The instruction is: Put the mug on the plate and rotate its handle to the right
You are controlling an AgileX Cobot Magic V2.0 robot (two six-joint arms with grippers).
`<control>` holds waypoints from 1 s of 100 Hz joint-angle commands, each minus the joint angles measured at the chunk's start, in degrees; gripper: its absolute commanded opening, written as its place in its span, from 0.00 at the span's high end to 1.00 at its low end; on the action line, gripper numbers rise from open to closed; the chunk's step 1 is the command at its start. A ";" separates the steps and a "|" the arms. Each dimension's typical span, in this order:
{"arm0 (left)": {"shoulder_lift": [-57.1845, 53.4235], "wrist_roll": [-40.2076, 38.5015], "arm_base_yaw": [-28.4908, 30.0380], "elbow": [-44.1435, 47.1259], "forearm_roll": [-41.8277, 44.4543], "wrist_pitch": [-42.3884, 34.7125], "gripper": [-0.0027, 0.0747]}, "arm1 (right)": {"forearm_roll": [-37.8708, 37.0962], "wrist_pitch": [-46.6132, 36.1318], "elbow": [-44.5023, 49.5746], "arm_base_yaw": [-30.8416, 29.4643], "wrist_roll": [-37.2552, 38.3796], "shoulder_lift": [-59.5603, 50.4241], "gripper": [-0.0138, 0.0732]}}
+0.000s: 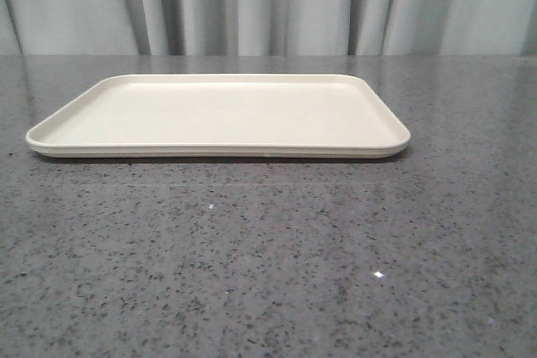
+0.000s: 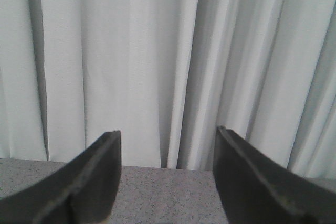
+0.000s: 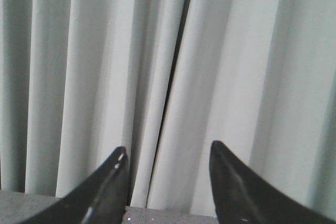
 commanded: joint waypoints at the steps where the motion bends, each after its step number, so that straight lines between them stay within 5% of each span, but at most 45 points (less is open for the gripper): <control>1: 0.64 -0.57 0.13 -2.35 -0.83 -3.98 0.45 | 0.00 -5.92 -1.93 -0.39 -0.26 0.63 0.41; 36: 0.64 -0.57 0.13 -2.34 -0.83 -3.51 0.45 | 0.00 -3.58 -1.93 -0.39 -0.26 0.63 0.41; 67: 0.64 -0.46 0.13 -2.34 -0.07 -3.42 0.45 | 5.47 -0.70 -2.05 -0.39 -0.22 1.10 0.23; 100: 0.64 -0.46 0.13 -2.81 0.55 -2.53 0.45 | 5.76 1.85 -5.81 -0.39 -0.22 3.96 0.23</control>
